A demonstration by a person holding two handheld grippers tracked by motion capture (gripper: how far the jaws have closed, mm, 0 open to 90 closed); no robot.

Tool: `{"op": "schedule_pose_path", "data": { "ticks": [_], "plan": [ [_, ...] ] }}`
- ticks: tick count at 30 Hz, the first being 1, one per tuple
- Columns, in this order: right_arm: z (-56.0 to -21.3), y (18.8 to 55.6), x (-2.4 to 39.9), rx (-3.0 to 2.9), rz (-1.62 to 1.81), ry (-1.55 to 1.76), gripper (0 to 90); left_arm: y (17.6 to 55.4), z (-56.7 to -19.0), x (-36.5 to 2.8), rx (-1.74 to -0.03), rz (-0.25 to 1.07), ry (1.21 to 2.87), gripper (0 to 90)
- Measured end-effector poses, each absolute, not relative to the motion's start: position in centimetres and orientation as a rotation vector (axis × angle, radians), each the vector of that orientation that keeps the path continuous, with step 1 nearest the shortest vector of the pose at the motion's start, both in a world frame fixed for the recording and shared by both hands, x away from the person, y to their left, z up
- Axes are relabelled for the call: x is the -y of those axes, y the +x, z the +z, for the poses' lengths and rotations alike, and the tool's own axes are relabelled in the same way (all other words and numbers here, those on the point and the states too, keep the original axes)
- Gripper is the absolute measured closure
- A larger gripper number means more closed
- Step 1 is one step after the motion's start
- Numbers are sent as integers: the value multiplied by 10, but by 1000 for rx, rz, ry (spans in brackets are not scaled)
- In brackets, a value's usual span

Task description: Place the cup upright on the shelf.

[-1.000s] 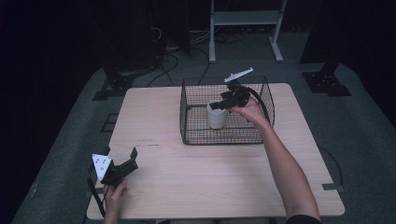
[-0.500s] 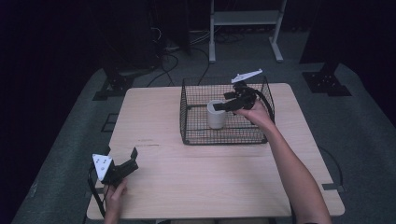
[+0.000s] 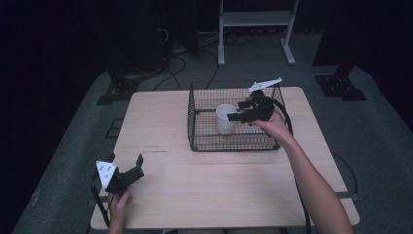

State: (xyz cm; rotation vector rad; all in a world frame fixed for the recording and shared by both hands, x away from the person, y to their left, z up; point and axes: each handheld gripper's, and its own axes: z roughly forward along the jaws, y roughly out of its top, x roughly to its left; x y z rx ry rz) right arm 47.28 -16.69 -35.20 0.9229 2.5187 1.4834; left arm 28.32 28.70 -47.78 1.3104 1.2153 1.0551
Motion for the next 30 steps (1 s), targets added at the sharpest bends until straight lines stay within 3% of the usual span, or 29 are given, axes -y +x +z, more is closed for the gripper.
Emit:
{"op": "schedule_pose_path", "data": {
  "ticks": [30],
  "plan": [
    [-357,426,190,-2548,1497,859,130,283,-478,-287,-1213,1057,1314,0]
  ]
}}
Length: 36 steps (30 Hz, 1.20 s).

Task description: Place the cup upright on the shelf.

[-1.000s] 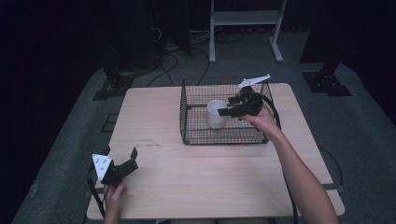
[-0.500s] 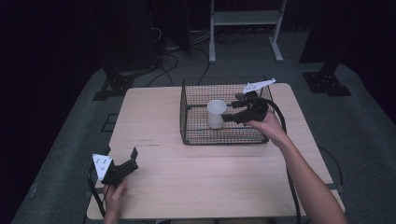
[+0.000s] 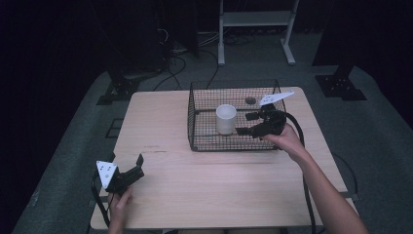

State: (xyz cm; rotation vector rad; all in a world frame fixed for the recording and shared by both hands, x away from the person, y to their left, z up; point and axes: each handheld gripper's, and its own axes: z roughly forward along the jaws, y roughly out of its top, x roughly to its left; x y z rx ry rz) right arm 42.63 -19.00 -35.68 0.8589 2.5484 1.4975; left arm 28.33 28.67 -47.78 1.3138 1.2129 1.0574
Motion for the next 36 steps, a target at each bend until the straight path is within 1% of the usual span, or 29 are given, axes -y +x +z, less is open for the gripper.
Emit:
{"op": "schedule_pose_path", "data": {
  "ticks": [36],
  "plan": [
    [-386,373,225,-2516,1510,865,132,283,-478,-286,-1208,1064,1323,0]
  ]
}}
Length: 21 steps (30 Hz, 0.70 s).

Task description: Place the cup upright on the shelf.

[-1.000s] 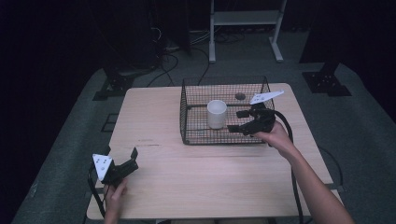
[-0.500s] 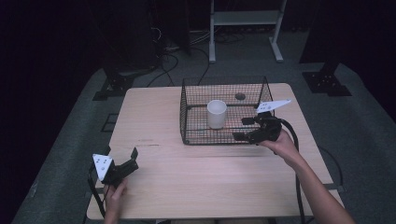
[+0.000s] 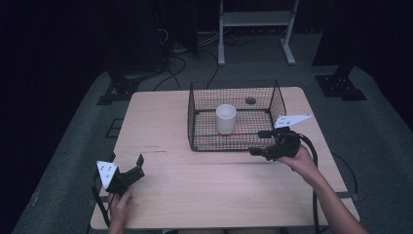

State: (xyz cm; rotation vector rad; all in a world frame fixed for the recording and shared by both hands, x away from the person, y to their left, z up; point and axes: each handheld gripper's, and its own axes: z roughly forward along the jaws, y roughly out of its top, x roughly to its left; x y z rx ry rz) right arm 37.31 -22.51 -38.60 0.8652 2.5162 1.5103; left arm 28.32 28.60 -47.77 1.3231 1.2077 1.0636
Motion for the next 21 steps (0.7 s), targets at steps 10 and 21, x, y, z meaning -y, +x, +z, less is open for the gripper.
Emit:
{"op": "schedule_pose_path", "data": {
  "ticks": [10,21],
  "plan": [
    [-396,359,234,-2507,1499,873,132,283,-478,-286,-1209,1064,1322,0],
    [-406,339,243,-2479,1488,868,133,283,-478,-286,-1209,1065,1322,0]
  ]
}}
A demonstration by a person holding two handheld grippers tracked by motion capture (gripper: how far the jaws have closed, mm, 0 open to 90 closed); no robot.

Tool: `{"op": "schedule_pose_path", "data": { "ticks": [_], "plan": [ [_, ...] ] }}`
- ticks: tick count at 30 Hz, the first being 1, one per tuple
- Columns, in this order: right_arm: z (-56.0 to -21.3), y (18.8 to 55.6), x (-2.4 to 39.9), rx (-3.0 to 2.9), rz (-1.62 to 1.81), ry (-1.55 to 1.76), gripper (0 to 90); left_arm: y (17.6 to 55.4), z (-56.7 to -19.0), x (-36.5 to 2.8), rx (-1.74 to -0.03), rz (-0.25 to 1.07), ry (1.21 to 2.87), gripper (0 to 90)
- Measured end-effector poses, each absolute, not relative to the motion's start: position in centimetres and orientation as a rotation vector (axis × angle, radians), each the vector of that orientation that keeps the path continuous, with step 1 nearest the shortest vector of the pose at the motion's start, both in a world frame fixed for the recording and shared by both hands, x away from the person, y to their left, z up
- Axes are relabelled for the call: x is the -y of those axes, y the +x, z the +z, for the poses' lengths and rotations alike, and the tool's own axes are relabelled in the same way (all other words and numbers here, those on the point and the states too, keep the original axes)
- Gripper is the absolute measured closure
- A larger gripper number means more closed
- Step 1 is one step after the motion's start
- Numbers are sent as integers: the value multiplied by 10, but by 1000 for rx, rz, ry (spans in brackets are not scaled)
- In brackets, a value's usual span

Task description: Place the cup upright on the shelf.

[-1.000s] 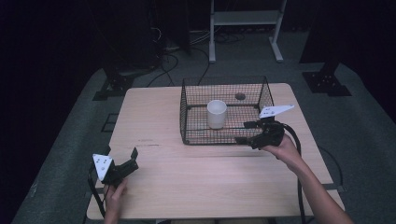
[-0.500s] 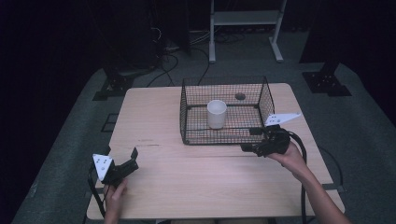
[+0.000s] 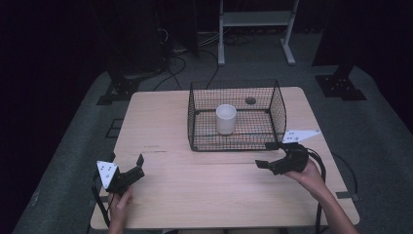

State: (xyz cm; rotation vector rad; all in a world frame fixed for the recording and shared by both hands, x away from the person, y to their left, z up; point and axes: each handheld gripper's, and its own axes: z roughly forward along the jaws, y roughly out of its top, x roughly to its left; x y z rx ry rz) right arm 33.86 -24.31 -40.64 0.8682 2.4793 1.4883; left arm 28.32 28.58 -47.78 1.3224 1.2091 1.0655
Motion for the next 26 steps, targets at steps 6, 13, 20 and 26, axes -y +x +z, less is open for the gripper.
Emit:
{"op": "schedule_pose_path", "data": {
  "ticks": [6,13,20,26],
  "plan": [
    [-414,327,248,-2471,1456,870,132,283,-478,-286,-1210,1066,1322,0],
    [-426,317,256,-2436,1463,901,132,283,-478,-286,-1210,1067,1324,0],
    [-439,308,263,-2408,1463,934,128,283,-478,-286,-1209,1069,1327,0],
    [-453,289,264,-2302,1534,979,127,284,-478,-286,-1211,1068,1324,0]
  ]
}}
